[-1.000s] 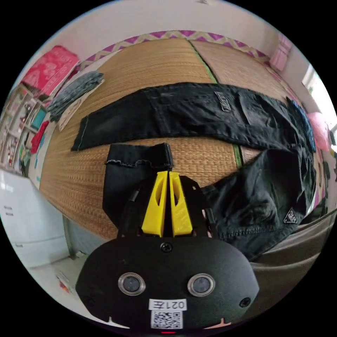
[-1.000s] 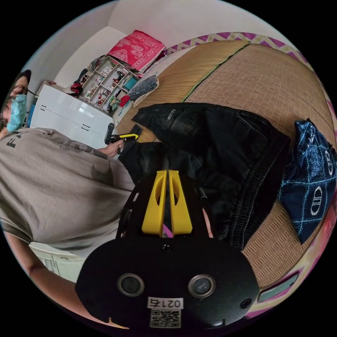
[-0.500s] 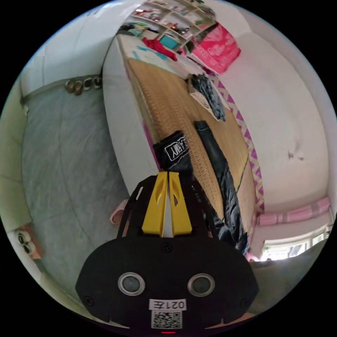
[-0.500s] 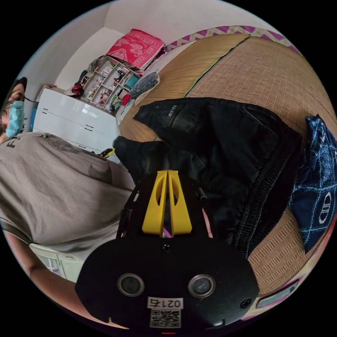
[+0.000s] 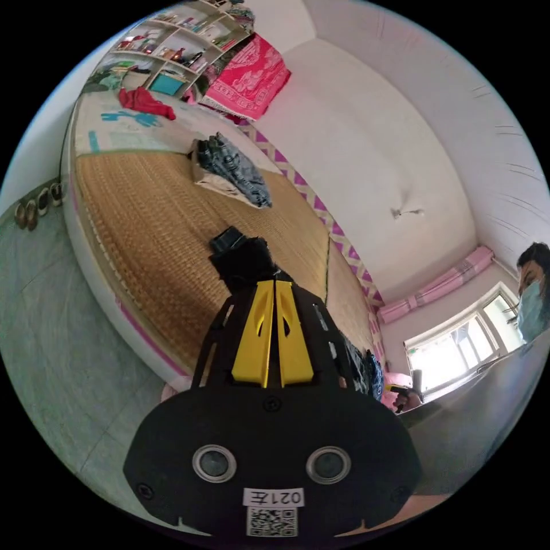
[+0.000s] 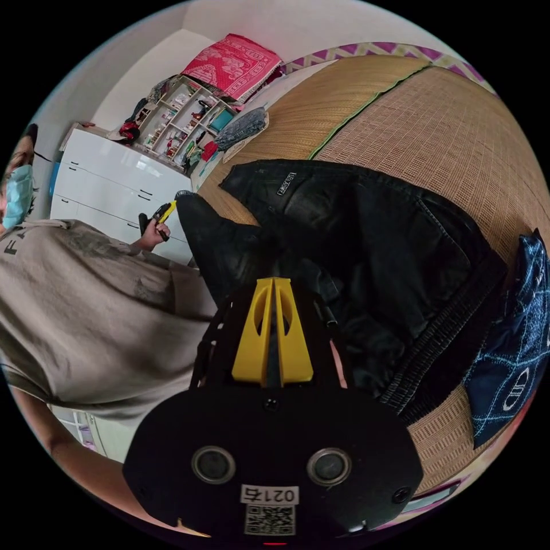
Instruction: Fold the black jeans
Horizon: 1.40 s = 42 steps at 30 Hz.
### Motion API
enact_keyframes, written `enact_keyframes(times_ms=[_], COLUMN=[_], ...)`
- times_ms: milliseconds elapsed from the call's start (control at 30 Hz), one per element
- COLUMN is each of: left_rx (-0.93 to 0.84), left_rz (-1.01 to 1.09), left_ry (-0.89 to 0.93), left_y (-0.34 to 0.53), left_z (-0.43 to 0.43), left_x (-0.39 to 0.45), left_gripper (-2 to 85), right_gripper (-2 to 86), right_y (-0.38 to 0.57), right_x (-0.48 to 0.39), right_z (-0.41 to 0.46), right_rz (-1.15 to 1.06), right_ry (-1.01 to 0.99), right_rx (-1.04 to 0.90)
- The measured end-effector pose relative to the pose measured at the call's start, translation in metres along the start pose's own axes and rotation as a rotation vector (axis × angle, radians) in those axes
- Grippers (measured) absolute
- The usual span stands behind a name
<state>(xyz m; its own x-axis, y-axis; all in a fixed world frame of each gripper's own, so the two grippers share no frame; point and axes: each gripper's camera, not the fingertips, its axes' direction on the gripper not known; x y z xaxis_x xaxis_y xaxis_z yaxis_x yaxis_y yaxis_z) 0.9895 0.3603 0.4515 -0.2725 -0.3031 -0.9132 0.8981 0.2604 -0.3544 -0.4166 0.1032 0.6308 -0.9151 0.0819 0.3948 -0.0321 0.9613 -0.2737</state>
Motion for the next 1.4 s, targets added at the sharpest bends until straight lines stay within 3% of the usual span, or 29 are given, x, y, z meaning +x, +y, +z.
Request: enact_keyframes(times_ms=[133,200,233,300,367,600,800,1133,1200,1267,1400], left_rx=[-0.128,-0.009,0.008,0.211,0.222,-0.272,-0.706,-1.043,-1.054,-1.12,-1.175], left_rz=[-0.242,-0.339,-0.325,-0.258,-0.182,0.485,0.841,1.134,1.216,1.214,1.212], left_ry=[-0.065,-0.021,-0.017,-0.069,-0.075,-0.101,-0.099,-0.135,-0.21,-0.189,-0.178], left_y=[0.027,0.039,0.038,0.027,0.002,-0.12,-0.154,-0.165,-0.158,-0.157,-0.164], left_z=[0.012,-0.007,-0.011,-0.036,-0.04,0.114,0.295,0.47,0.486,0.495,0.514], left_x=[-0.081,-0.107,-0.107,-0.089,-0.07,0.093,0.179,0.266,0.277,0.282,0.306], left_gripper=[0.3,4.0,5.3,6.4,6.7,8.5,10.4,14.6,9.1,0.7,-0.8], right_gripper=[-0.2,1.5,3.9,6.0,8.4,9.9,11.5,9.5,1.1,-0.2,-0.9], right_y=[-0.017,-0.031,-0.044,-0.065,-0.091,-0.206,-0.269,-0.311,-0.316,-0.317,-0.326], right_x=[-0.013,-0.018,-0.02,-0.023,-0.021,0.022,0.063,0.108,0.107,0.103,0.099], right_z=[0.025,0.035,0.042,0.05,0.057,0.077,0.093,0.13,0.13,0.133,0.117], right_rz=[0.012,0.008,0.0,-0.02,-0.04,-0.145,-0.163,-0.108,-0.109,-0.139,-0.159], right_ry=[0.012,0.049,0.068,0.134,0.206,0.465,0.548,0.495,0.406,0.373,0.333], right_rx=[-0.003,-0.01,-0.012,-0.017,-0.028,-0.218,-0.446,-0.709,-0.72,-0.733,-0.692])
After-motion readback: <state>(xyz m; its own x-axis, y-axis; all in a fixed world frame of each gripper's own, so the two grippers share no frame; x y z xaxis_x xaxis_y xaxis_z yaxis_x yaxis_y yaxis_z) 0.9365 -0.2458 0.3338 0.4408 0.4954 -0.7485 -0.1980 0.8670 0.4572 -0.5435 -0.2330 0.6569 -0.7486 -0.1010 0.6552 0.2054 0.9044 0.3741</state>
